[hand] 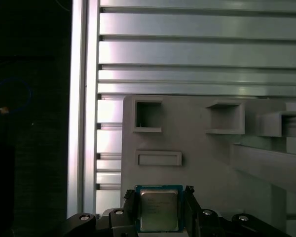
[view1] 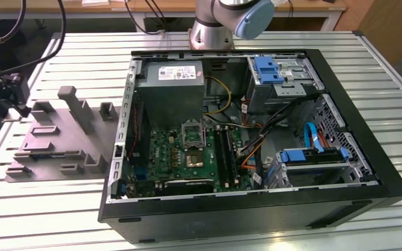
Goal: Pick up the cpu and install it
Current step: 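Pick up the cpu and move it towards the insertion slot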
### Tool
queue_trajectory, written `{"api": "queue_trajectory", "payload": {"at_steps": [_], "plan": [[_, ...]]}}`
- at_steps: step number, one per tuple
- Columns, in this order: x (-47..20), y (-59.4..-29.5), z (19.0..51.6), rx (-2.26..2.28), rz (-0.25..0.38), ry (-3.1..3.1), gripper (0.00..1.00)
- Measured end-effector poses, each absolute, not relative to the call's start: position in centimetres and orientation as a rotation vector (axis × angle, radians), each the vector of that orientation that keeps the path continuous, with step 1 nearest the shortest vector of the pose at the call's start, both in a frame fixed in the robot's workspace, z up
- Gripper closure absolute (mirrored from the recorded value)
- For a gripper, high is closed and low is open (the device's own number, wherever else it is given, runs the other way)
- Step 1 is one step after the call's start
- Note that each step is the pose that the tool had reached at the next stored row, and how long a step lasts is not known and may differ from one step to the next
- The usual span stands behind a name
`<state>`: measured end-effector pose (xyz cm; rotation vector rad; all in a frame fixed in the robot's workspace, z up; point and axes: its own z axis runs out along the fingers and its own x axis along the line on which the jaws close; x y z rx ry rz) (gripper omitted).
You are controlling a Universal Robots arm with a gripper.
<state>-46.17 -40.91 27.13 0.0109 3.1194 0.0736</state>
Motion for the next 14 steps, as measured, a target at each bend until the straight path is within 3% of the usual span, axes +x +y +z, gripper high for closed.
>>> {"api": "queue_trajectory", "payload": {"at_steps": [14], "plan": [[-46.17,-40.91,27.88,0.011,0.074,3.119,0.53]]}}
